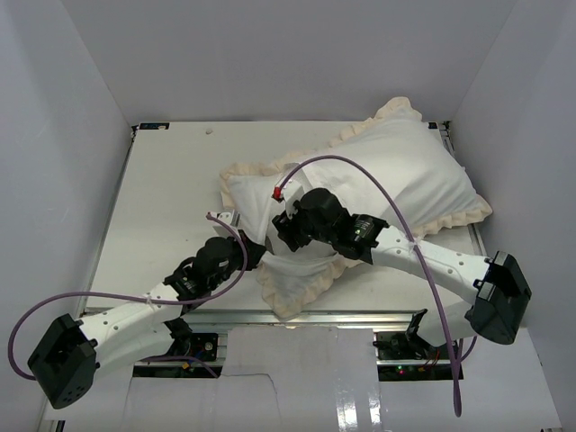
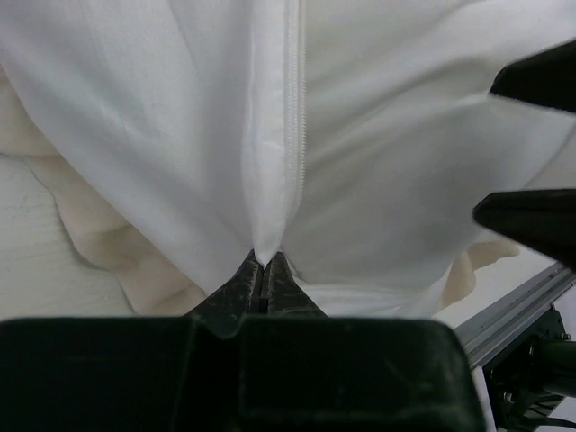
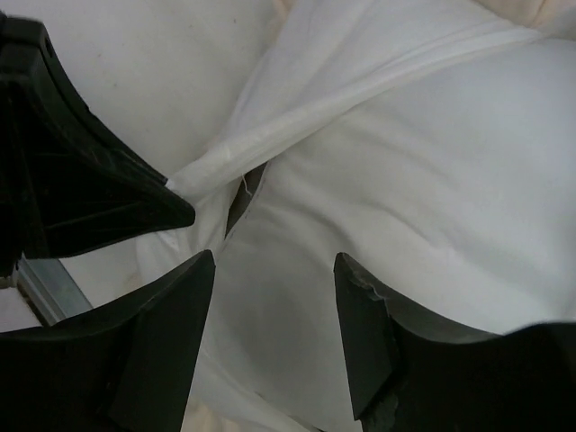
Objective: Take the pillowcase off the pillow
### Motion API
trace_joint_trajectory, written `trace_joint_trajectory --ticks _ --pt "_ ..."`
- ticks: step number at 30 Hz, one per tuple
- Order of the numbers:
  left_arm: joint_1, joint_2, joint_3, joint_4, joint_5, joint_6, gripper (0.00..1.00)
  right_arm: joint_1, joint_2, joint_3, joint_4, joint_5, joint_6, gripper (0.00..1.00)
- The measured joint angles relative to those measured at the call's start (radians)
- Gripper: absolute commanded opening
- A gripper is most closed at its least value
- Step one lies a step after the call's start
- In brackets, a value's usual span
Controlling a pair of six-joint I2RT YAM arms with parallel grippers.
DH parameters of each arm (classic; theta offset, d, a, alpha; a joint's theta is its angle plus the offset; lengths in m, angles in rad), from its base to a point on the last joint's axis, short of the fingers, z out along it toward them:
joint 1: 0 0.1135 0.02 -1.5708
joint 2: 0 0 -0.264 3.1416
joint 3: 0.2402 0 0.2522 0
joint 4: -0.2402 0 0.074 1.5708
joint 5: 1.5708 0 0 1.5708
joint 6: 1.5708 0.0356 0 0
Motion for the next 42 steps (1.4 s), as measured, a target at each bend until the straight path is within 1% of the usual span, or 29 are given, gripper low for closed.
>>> trace_joint_trajectory --ticks 3,5,6,11,12,17,19,20,21,22,23,24,28,32,36,39,42 --pt "0.000 -0.009 0.000 -0.001 -0.003 0.000 0.00 0.014 -0.004 -0.064 0.010 0.014 0.000 0.61" --pt "0.000 -0.018 -0.002 -0.003 -0.003 0.000 0.00 0.012 0.007 -0.095 0.011 0.034 0.006 0.66" --pt "0.000 -0.021 -0.003 -0.003 -0.003 0.000 0.00 0.012 0.014 -0.104 0.016 0.039 0.010 0.72" --pt "-0.001 -0.039 -0.011 -0.016 -0.008 -0.001 0.00 0.023 0.055 -0.150 0.080 0.080 0.027 0.85" --pt "-0.001 -0.044 -0.013 -0.020 -0.008 -0.001 0.00 0.025 0.071 -0.150 0.087 0.089 0.027 0.89" --pt "-0.001 -0.069 -0.015 -0.031 -0.016 -0.001 0.00 0.049 0.164 -0.149 0.121 0.161 0.041 0.91" --pt "-0.001 -0.078 -0.015 -0.038 -0.020 -0.001 0.00 0.064 0.198 -0.140 0.126 0.209 0.051 0.88" --pt "-0.001 -0.084 -0.016 -0.041 -0.023 -0.002 0.00 0.073 0.219 -0.130 0.125 0.239 0.058 0.84" --pt "-0.001 -0.091 -0.016 -0.046 -0.027 -0.002 0.00 0.080 0.240 -0.116 0.124 0.272 0.069 0.63" --pt "-0.001 -0.100 -0.017 -0.049 -0.034 -0.002 0.00 0.087 0.261 -0.104 0.123 0.303 0.076 0.51" --pt "-0.001 -0.108 -0.017 -0.051 -0.037 -0.002 0.00 0.089 0.277 -0.099 0.124 0.332 0.087 0.36" --pt "-0.001 -0.119 -0.017 -0.055 -0.040 -0.002 0.00 0.090 0.288 -0.098 0.127 0.356 0.100 0.08" --pt "-0.001 -0.164 -0.029 -0.061 -0.052 -0.006 0.00 0.089 0.307 -0.081 0.125 0.424 0.152 0.08" --pt "0.001 -0.198 -0.031 -0.050 -0.038 -0.021 0.00 0.052 0.302 -0.034 0.084 0.435 0.161 0.08" --pt "0.006 -0.226 -0.031 -0.017 0.011 -0.043 0.00 -0.058 0.233 -0.016 0.071 0.355 0.174 0.08" --pt "0.008 -0.216 -0.031 -0.006 0.019 -0.047 0.00 -0.146 0.212 0.051 0.037 0.272 0.178 0.08" --pt "0.011 -0.171 -0.031 0.011 0.024 -0.046 0.00 -0.208 0.222 0.128 -0.006 0.188 0.182 0.08"
